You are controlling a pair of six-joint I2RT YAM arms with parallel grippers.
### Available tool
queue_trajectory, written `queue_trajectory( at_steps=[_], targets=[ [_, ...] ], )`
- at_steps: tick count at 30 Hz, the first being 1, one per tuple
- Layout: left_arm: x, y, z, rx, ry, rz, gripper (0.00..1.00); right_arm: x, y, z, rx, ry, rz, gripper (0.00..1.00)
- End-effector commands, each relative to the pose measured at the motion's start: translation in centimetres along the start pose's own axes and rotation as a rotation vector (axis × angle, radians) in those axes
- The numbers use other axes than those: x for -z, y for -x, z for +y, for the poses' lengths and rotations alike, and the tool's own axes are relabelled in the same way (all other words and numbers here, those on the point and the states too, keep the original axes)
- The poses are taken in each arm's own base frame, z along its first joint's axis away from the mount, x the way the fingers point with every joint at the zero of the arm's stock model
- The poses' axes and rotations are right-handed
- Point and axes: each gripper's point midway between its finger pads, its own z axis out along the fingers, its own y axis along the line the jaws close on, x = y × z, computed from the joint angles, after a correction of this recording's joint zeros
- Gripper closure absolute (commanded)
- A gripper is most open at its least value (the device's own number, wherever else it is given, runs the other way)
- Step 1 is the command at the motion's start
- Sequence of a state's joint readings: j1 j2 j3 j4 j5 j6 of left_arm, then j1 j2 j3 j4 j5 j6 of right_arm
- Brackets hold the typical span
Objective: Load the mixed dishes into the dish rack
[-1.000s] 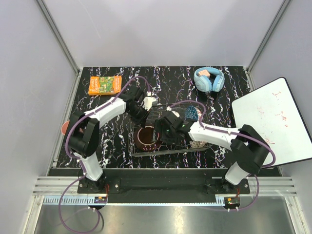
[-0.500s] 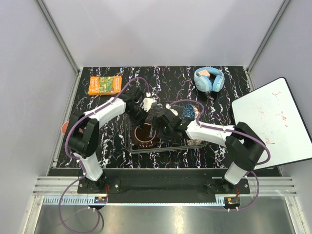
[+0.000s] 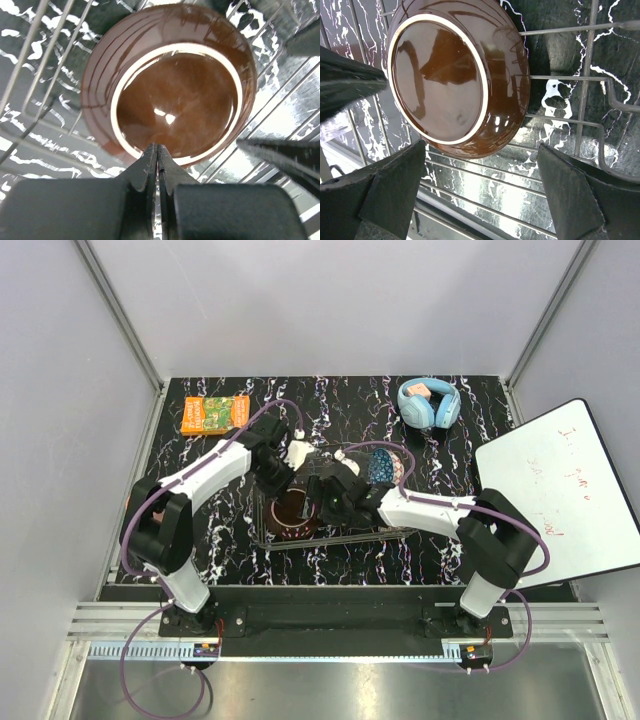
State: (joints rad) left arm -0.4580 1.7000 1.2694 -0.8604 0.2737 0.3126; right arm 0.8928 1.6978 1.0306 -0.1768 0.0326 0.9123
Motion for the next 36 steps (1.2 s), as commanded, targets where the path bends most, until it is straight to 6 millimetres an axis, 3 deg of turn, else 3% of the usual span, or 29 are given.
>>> queue_trajectory(
  at_steps=[1,4,8,9,17,21,29,36],
  targets=[
    [1.2,-0.7,1.3,-0.046,0.093,0.023,0.95,-0.5,0.0,-2.4,0.079,-0.074,-0.059,0.00],
    [0.5,-1.2,1.5,-0.030,0.098,0.049,0.95,0.2,0.9,-2.8,0.097,-0.092,-0.113,0.00],
    [0.8,1.1,0.6,0.001,0.066,-0.002,0.95,2.0,2.1,-1.2,0.176,-0.031,-0.216,0.00],
    [0.8,1.8,0.0,0.002,0.046,-0.019,0.95,3.2,2.3,0.0,0.199,0.021,-0.257,0.00],
    [2.4,6.7,-4.8,-0.030,-0.083,-0.133,0.95,10.3,5.4,3.2,0.336,0.238,-0.500,0.00],
    [1.2,7.1,-7.0,-0.067,-0.125,-0.106,0.95,11.9,6.1,4.3,0.366,0.261,-0.524,0.00],
    [-2.2,6.2,-9.8,-0.086,-0.186,-0.066,0.95,16.2,8.4,4.1,0.382,0.259,-0.661,0.08],
    [-3.1,6.4,-10.3,-0.085,-0.188,-0.096,0.96,16.7,8.1,2.6,0.393,0.225,-0.671,0.09]
  ],
)
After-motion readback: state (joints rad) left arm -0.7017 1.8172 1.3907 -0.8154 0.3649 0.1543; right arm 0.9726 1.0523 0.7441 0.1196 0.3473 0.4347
